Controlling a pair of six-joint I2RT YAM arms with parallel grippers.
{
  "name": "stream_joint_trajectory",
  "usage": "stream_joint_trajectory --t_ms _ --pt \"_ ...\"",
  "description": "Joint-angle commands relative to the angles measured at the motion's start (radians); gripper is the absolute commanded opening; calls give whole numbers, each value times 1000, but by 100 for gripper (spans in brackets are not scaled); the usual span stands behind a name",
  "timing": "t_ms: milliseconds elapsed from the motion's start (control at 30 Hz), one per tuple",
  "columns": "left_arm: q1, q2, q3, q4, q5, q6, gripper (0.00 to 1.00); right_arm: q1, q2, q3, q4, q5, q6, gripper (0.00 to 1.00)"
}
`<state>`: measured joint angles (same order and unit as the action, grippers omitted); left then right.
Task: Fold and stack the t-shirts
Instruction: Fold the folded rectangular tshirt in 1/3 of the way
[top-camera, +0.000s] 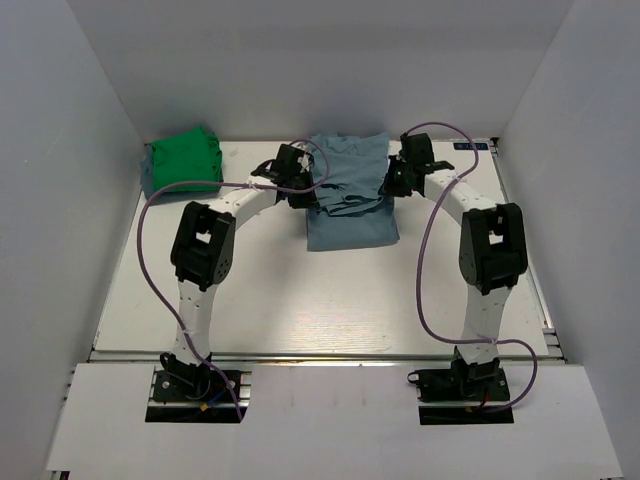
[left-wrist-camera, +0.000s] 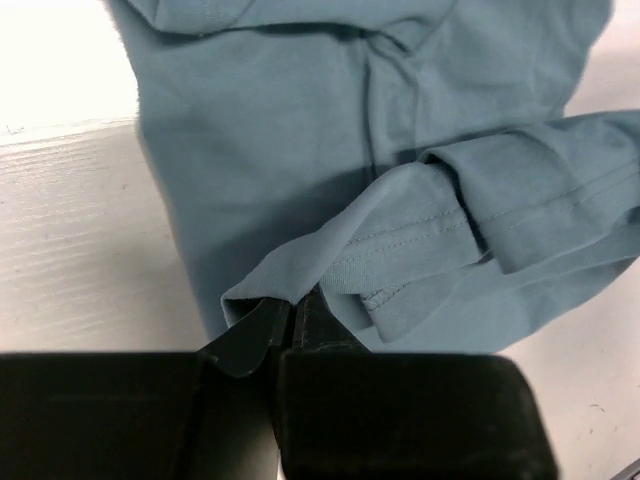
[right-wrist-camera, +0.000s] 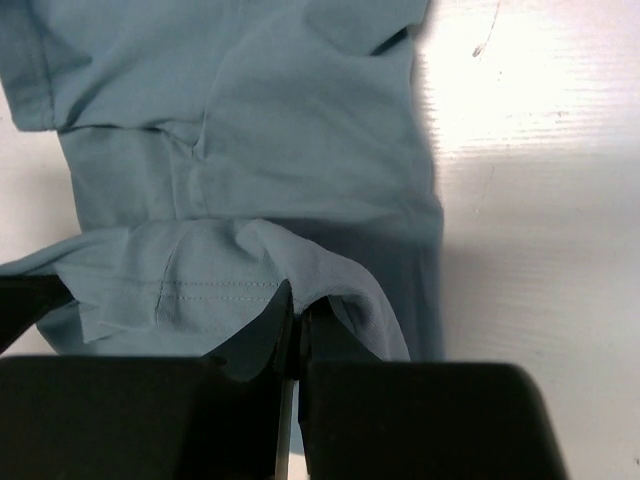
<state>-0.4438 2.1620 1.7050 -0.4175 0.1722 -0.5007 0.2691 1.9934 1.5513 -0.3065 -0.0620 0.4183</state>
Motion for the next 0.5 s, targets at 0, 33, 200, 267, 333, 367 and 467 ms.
stream_joint_trajectory --t_ms 0,33,200,267,333,367,467 --pt "22 -11 39 22 21 1 2 -19 36 69 33 -19 19 0" --pt "22 -11 39 31 21 1 2 -19 44 72 33 -28 34 0" --pt "51 31 76 57 22 -48 22 -36 102 81 124 -139 126 15" --pt "63 65 122 71 36 -76 25 -45 137 96 210 -207 197 19" --pt "92 90 159 97 46 -108 46 -51 174 145 271 -239 229 38" --pt "93 117 195 97 46 -120 59 -57 188 162 274 -289 294 43" --pt "135 166 238 126 93 -163 91 -90 242 225 332 -340 399 70"
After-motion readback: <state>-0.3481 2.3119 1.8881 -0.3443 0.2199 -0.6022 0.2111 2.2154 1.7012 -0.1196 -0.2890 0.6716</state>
